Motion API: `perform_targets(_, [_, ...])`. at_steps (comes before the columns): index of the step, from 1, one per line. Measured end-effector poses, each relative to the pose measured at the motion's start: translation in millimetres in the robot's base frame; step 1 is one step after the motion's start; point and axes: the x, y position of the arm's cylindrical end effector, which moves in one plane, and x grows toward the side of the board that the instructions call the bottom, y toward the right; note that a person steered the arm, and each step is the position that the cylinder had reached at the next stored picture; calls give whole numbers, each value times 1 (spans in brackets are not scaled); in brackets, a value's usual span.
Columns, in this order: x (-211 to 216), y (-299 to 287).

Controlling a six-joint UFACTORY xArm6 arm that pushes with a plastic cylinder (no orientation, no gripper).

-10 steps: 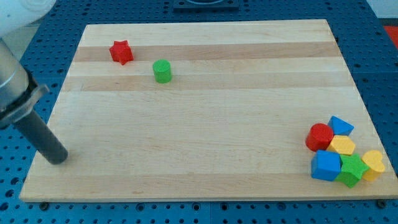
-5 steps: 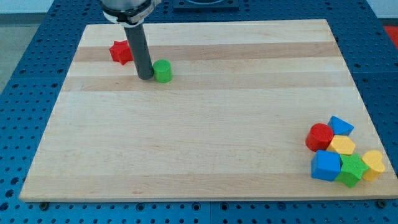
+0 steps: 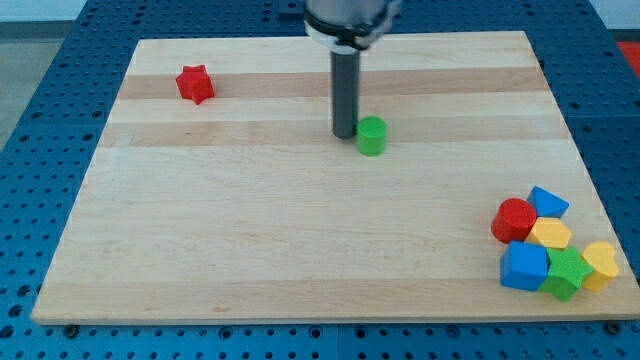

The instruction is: Place the green circle on the top of the red circle

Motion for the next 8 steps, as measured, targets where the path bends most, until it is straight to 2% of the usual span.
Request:
perform_targets(3, [37,125])
perform_targets(6, [80,136])
perform_targets(7, [91,87])
perform_targets(8, [123,-34])
